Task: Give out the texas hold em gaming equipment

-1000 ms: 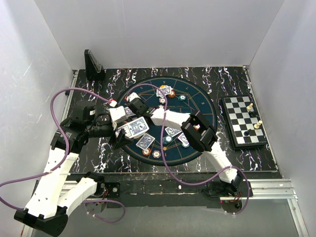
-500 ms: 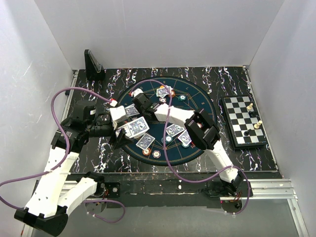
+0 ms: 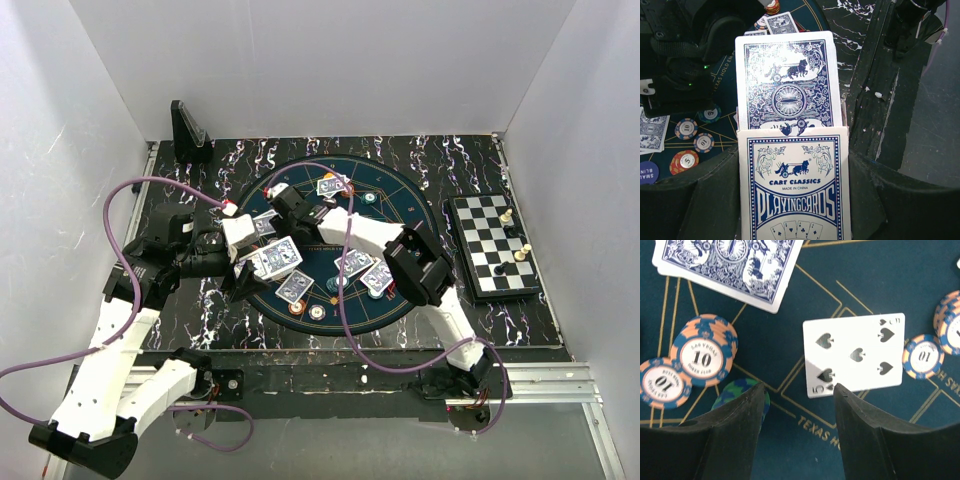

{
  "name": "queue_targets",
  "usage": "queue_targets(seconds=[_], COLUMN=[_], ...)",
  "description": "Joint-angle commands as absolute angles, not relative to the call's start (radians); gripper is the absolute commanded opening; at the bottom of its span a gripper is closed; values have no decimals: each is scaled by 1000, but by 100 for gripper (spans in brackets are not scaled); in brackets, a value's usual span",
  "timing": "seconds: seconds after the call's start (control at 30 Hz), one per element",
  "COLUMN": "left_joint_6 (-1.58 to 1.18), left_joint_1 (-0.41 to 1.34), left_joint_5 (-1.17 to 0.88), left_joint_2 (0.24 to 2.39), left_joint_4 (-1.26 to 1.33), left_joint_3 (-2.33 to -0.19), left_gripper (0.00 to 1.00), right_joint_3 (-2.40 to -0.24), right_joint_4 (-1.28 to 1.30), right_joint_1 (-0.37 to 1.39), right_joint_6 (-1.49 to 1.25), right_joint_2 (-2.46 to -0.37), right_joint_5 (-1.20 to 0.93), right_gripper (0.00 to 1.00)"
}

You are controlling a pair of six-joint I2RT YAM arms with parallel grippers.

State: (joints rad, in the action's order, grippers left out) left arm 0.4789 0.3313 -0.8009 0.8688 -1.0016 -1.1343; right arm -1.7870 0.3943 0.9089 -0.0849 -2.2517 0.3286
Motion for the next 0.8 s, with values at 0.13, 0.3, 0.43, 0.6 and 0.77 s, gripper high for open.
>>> queue_targets(seconds=[0.13, 0.3, 0.43, 0.6, 0.77], left_joint_6=[480, 494, 502, 514, 514], left_joint_1=[334, 334, 334, 334, 334], left_joint_5=[-831, -828, -822, -818, -822], left_joint_2=[857, 862, 876, 896, 923], left_joint_4=[-966, -954, -950, -925, -901], left_joint_3=[-1158, -1146, -1141, -1128, -1124], left_gripper=[5, 4, 4, 4, 4], right_joint_3=[-1711, -1640, -1534, -1428, -1391], right_joint_4=[488, 560, 502, 391, 374], right_joint_1=[793, 700, 598, 577, 589], right_joint_6=[-250, -366, -526, -658, -710], right_joint_2=[-1900, -1706, -1551, -1407, -1351], right_joint_5=[122, -42, -367, -632, -738], right_gripper=[75, 85, 87, 88, 89])
